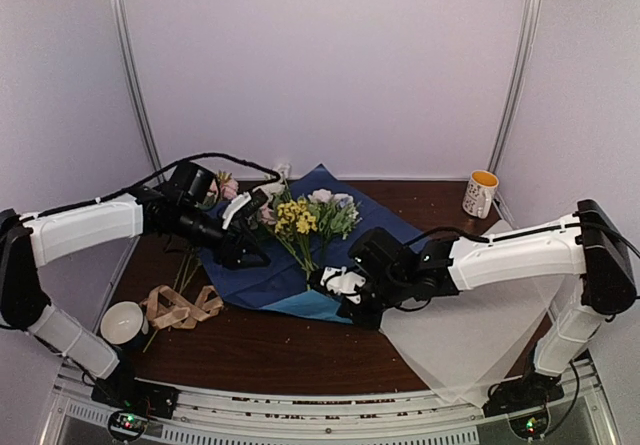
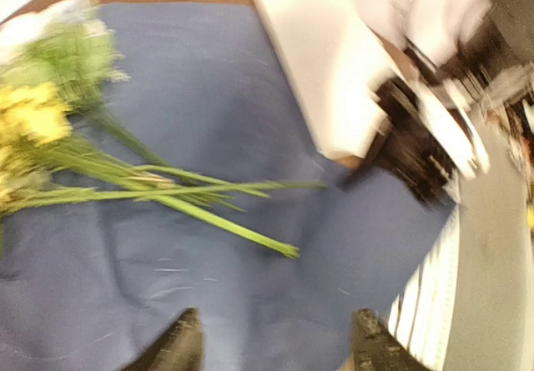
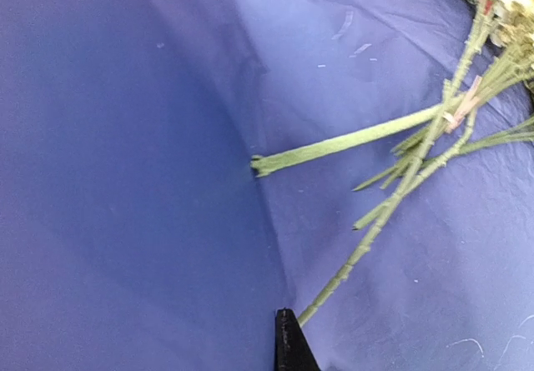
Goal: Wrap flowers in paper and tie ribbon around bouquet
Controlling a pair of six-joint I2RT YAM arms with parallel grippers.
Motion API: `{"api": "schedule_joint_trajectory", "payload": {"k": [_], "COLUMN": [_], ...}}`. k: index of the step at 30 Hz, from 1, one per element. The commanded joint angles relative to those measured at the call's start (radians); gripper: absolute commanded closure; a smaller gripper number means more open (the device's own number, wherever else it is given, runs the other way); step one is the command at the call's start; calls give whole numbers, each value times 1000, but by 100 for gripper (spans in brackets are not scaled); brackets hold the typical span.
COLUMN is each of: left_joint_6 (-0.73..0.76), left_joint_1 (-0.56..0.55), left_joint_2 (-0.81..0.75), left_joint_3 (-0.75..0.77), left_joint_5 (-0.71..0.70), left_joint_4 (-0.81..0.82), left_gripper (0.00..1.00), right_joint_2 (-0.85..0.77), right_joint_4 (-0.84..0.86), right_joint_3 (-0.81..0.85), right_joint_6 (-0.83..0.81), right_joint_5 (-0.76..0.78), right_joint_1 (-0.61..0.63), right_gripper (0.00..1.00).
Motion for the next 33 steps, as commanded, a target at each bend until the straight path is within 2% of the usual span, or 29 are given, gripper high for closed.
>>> {"api": "schedule_joint_trajectory", "payload": {"k": [1, 3, 6, 11, 15, 23, 33], "left_joint_6": [-169, -192, -230, -254, -213, -57, -15], "left_joint_1": [150, 164, 167, 167, 160, 81, 72], "left_joint_2": [174, 298, 488, 655, 735, 813, 873], "left_joint_3": [92, 198, 350, 534, 624, 700, 815], "left_joint_5": [-2, -139, -354, -525, -560, -591, -572], "left_joint_4": [113, 51, -36, -47, -45, -25, -32], "left_gripper": [51, 68, 73, 71, 69, 65, 62], "right_joint_2": [35, 61, 86, 118, 138, 199, 254], "right_joint_4": [-89, -133, -180, -241, -258, -306, -332], "right_joint_3": [50, 82, 131, 192, 221, 324, 431], "right_joint_6": [-74, -105, -145, -185, -191, -176, -97], "right_joint_5": [32, 38, 51, 26, 27, 85, 36], "right_joint_1": [54, 77, 95, 101, 101, 90, 35], "right_gripper": [100, 100, 100, 100, 100, 100, 100]}}
